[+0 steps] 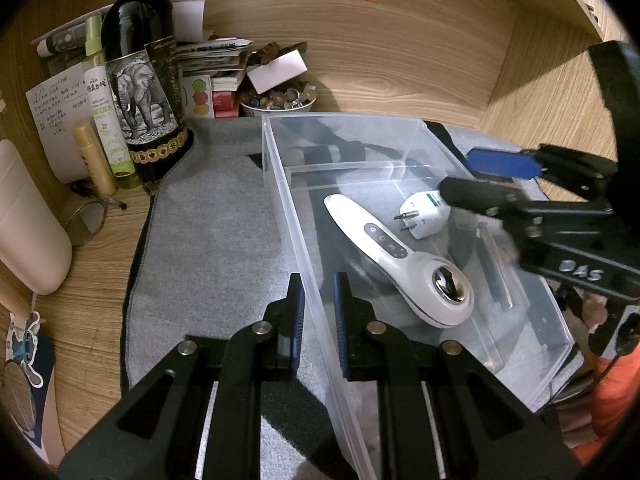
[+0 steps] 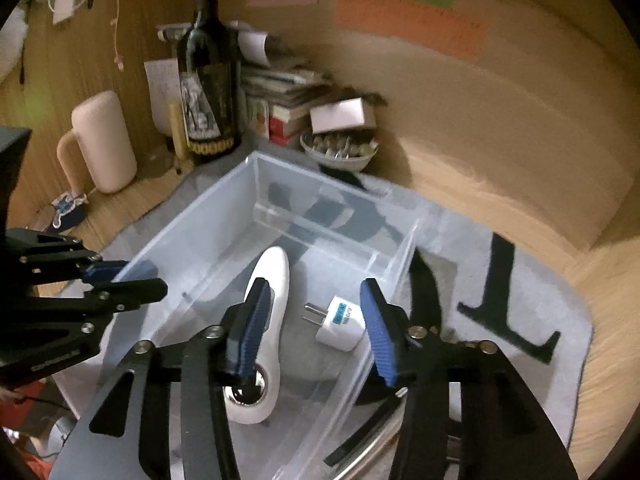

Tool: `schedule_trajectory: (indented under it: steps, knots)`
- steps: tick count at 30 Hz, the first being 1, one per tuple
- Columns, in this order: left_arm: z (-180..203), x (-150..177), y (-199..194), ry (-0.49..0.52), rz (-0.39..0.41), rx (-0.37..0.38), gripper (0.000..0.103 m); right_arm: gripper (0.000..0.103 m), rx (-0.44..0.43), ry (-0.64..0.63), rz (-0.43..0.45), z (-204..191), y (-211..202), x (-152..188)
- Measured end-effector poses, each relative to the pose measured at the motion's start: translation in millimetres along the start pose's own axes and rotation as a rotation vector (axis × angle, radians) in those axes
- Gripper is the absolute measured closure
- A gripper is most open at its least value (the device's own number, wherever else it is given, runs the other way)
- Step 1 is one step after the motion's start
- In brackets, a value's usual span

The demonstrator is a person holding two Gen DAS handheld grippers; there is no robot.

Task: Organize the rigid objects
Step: 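Carry the white plug adapter with the right gripper into the clear box and release, then return the right gripper to the mat and grasp the black cap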

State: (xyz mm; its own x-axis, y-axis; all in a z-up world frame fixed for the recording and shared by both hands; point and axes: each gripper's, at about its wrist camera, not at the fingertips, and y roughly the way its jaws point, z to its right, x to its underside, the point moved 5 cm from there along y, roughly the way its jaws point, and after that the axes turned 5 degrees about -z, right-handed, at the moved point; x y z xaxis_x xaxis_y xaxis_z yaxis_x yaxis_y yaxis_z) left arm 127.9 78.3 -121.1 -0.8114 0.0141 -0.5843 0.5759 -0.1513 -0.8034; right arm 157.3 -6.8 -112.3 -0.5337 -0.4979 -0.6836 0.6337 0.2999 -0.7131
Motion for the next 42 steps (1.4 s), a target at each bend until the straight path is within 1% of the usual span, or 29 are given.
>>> schedule_trajectory:
  steps: [5,8,14,17,20,23,29,35,42]
  knots:
    - [0,0,0,0.001,0.0,0.0,0.089,0.033,0.041,0.017,0.076,6,-27,0]
    - [0,0,0,0.001,0.0,0.0,0.089,0.028,0.066,0.024,0.112,11,-42,2]
    - [0,0,0,0.001,0.0,0.002,0.089,0.026,0.127,0.06,0.165,28,-73,14]
    - [-1,0,0,0.001,0.0,0.001,0.089,0.022,0.162,0.084,0.175,39,-84,23]
    - [-1,0,0,0.001,0.0,0.001,0.089,0.022,0.194,0.121,0.174,52,-92,37]
    - [-1,1,0,0.003,0.001,-0.001,0.089,0.022,0.216,0.154,0.151,63,-95,53]
    - [-3,3,-2,0.008,-0.002,-0.006,0.09,0.022,0.253,0.212,0.075,79,-89,94]
    - [-2,4,-3,0.006,-0.002,-0.013,0.09,0.022,0.236,0.28,0.013,87,-77,129]
    - [-1,5,-4,0.004,-0.006,-0.025,0.09,0.023,0.178,0.35,-0.091,88,-50,171]
